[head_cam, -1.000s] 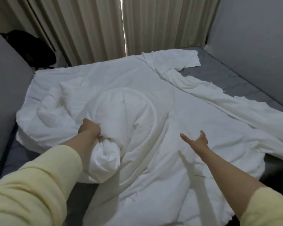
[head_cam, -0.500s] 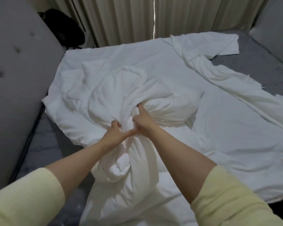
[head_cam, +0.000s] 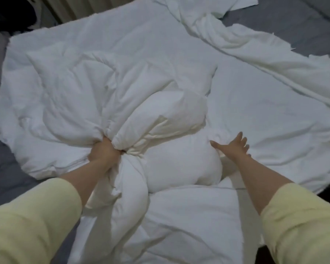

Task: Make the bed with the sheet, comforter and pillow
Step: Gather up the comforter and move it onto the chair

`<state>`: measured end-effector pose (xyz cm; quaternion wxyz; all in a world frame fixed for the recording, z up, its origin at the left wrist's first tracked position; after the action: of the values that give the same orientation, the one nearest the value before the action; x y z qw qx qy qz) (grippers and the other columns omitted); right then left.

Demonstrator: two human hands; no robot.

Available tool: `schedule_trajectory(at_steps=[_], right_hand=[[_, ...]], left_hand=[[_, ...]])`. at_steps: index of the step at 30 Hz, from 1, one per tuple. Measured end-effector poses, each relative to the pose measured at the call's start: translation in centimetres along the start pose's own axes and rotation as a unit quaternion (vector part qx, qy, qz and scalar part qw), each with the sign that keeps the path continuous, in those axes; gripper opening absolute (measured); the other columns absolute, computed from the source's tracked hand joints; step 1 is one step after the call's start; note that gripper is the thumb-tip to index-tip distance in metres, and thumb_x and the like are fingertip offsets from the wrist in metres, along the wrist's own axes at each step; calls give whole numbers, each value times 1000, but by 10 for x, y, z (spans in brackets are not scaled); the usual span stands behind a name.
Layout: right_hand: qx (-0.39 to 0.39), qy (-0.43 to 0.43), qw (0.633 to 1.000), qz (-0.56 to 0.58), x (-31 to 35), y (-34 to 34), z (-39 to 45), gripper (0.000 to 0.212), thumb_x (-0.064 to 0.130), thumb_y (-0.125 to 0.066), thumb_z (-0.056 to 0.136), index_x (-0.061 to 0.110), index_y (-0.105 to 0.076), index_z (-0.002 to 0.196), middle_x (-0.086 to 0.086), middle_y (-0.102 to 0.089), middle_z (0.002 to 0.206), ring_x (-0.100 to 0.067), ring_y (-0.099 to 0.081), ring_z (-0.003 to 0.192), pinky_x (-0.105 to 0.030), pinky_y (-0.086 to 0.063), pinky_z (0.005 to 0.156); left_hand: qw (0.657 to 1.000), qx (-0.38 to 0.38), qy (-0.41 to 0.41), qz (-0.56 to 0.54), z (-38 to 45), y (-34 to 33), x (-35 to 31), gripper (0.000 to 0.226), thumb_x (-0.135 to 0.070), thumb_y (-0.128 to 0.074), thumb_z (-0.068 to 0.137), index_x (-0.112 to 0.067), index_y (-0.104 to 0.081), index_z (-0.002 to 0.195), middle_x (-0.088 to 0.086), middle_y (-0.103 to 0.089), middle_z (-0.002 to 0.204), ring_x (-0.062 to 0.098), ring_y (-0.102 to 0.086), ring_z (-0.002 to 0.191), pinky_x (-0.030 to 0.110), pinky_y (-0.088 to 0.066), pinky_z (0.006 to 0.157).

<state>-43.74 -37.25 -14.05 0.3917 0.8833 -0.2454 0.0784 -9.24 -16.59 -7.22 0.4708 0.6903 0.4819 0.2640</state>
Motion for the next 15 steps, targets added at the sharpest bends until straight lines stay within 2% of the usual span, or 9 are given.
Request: schedule_trajectory(at_steps=[2,3,5,8,10,11,12,13,15], right_hand=[[60,-5,998,30,-2,-19,24,124,63,-66,73,16,20,149,-11,3,161,-33,1,148,-51,-6,119],[104,-12,991,82,0,-32,30,121,56,-67,76,14,20,149,-13,-5,160,-34,-9,147,-48,-16,118],[157,-4,976,151,12,-51,31,98,35,-67,84,3,-3,151,-17,-28,153,-34,-36,137,-39,-38,101],[101,6,983,155,27,-63,12,48,13,-41,99,-8,-32,141,-24,-42,141,-36,-42,131,-37,-35,103],[75,22,968,237,49,-57,-19,36,16,-34,99,-3,-52,123,-23,-56,122,-33,-49,121,-38,-37,98],[89,26,950,300,62,-54,-41,38,27,-36,97,2,-55,119,-17,-58,115,-29,-51,117,-37,-39,95],[113,30,929,351,75,-52,-61,51,40,-39,94,5,-50,129,-12,-56,122,-27,-49,121,-36,-38,100],[135,38,916,377,89,-51,-78,69,54,-42,91,9,-35,143,-9,-46,140,-26,-42,132,-37,-32,110],[180,104,915,345,124,-53,-128,98,67,-46,83,17,0,153,-2,-16,159,-24,-20,146,-39,-18,118]], left_hand=[[1000,-3,7,25,15,-11,2,48,-33,-56,90,-12,-47,131,19,-59,126,37,-59,116,42,-47,94],[999,-1,14,30,20,-15,3,45,-31,-54,91,-12,-49,131,18,-59,126,36,-59,115,42,-48,95],[999,0,21,33,30,-22,4,47,-31,-53,91,-12,-47,133,17,-58,128,35,-58,117,43,-48,97],[999,18,3,33,33,-21,5,52,-32,-54,91,-9,-43,136,19,-55,132,36,-55,121,43,-46,100],[999,20,3,28,28,-16,8,51,-29,-54,92,-8,-42,137,20,-54,133,37,-54,122,43,-45,100],[999,20,3,26,22,-9,9,51,-28,-54,92,-8,-41,138,21,-55,132,37,-54,122,42,-44,99],[999,20,-1,26,13,-2,9,51,-27,-54,92,-8,-41,138,21,-56,131,36,-55,121,41,-44,98],[999,20,-10,27,4,4,7,49,-25,-55,92,-7,-43,136,21,-57,129,36,-56,120,39,-45,97],[998,13,-53,10,-22,23,4,40,-22,-56,90,-4,-52,127,23,-60,124,37,-57,116,37,-45,92]])
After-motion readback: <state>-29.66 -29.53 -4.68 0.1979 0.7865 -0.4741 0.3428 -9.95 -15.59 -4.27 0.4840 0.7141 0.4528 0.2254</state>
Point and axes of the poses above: each hand's wrist, its own z-axis towards the middle knuckle, its own y-axis out of the back of the hand, x = y × z, the point moved 6 cm from there along z, towards the middle knuckle
